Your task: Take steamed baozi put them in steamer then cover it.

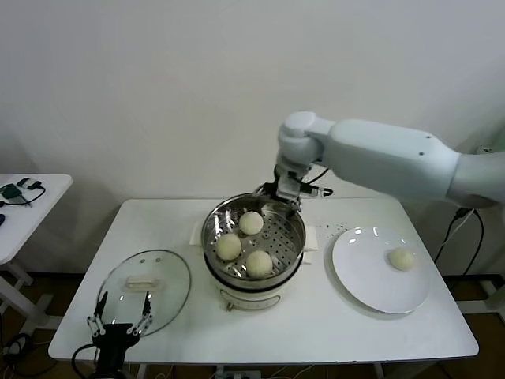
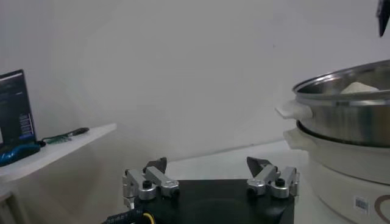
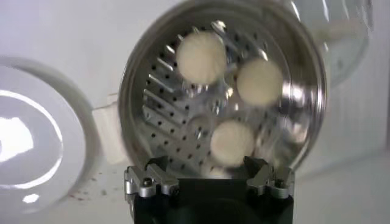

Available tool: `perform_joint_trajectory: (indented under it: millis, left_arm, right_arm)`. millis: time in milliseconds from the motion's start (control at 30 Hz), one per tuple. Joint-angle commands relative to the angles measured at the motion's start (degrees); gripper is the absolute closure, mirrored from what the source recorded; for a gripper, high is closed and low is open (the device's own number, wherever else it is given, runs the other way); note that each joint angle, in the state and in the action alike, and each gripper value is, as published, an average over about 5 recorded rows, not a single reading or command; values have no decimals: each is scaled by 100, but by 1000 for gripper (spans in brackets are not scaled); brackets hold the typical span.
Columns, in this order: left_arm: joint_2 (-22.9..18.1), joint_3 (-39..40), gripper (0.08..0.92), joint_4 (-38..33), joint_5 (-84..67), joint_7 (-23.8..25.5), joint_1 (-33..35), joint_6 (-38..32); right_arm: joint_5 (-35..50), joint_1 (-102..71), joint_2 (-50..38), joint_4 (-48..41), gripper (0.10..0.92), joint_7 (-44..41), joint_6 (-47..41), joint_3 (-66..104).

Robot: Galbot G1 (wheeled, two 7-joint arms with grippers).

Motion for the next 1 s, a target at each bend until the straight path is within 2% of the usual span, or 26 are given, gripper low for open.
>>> perform_joint_trajectory:
  millis: [33,267,467,733,1000]
  left_arm:
    - [44,2,177,-14,-43,1,54,3]
    - [56,17,177,17,-58,-1,99,-36]
    - [30,39,177,13,-25,-4,105,-23]
    - [-4,26,177,-26,65,-4,64,31]
    - [-52,19,177,-49,184,-39,143,64]
  right_arm:
    - [1816,413,-1645,-309,203,220,-2881,-559]
    - [1342,-171,-2423,-748,203,-44,-2774,-656]
    - [634,-1662,-2715,-1350,203,-246,-2500,569]
    - [-597,-3413,-2409,-2402,203,-289,-1931,2396]
    - [-1415,-4004,-1867,-3190,203,-251,-1504,3304]
